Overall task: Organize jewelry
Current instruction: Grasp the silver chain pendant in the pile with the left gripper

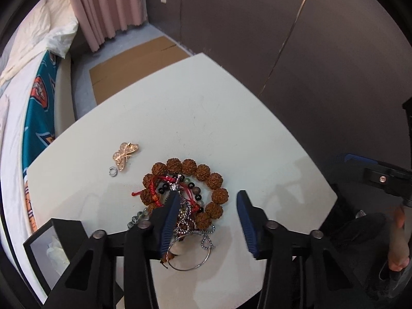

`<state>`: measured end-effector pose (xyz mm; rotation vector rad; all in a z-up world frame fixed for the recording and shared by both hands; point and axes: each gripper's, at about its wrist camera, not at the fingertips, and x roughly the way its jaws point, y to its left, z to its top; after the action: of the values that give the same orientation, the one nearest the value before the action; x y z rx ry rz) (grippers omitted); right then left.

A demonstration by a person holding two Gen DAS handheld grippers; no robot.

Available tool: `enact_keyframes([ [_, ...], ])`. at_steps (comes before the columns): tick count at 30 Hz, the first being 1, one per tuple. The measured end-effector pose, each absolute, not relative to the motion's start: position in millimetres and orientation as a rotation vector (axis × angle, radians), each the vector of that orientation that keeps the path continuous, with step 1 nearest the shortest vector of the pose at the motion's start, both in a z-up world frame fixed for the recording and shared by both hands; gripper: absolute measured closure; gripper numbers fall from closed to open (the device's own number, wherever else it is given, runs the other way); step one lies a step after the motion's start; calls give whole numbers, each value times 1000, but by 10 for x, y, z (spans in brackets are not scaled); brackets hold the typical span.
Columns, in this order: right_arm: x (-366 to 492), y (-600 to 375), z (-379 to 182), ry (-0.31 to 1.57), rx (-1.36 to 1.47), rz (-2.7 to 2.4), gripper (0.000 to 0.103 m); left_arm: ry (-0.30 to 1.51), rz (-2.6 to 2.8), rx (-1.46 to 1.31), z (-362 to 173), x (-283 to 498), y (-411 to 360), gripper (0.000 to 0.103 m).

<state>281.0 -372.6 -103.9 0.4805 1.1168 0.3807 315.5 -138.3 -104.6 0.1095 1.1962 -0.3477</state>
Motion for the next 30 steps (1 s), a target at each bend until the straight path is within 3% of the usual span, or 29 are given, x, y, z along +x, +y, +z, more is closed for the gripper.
enact_keyframes([
  [5,2829,-3819,-1030,1107,503,386,31,1243,-296,106,-1133,3267,-1378,64],
  [9,2851,-3831,-1027,1103,509,391,31,1276,-284,105,-1197,3305,-1394,73],
  [29,2929,-3687,-1063,1125,470,394,31,1363,-227,141,-1505,3494,-1313,74],
  [30,2940,-3690,-1068,1125,468,394,31,1365,-233,133,-1506,3494,-1304,80],
])
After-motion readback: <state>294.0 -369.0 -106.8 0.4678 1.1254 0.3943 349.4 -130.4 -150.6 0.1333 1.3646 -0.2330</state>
